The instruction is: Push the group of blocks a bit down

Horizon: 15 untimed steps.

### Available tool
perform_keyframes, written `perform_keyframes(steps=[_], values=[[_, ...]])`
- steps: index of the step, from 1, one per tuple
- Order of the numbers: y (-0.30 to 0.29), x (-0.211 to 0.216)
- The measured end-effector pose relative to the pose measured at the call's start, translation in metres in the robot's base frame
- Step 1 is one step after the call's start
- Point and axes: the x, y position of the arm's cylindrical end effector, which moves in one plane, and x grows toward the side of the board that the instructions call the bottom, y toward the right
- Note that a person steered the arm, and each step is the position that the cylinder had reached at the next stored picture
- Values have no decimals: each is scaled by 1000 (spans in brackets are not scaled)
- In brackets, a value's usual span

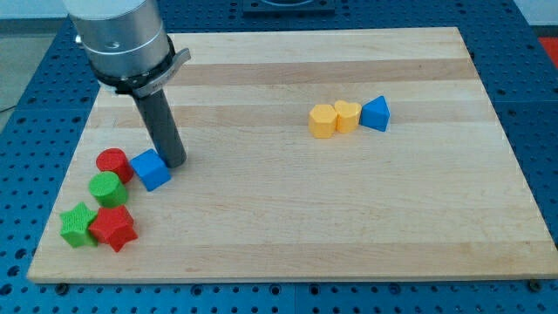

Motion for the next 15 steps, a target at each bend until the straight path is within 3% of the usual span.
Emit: perform_keyframes(steps=[1, 3, 7, 8, 9, 11, 12, 13, 15], values=[[-3, 18], [-21, -32], [-34, 33], [-34, 23], [-51, -17], [-69, -33], [-68, -72], [-109, -76], [-107, -31]])
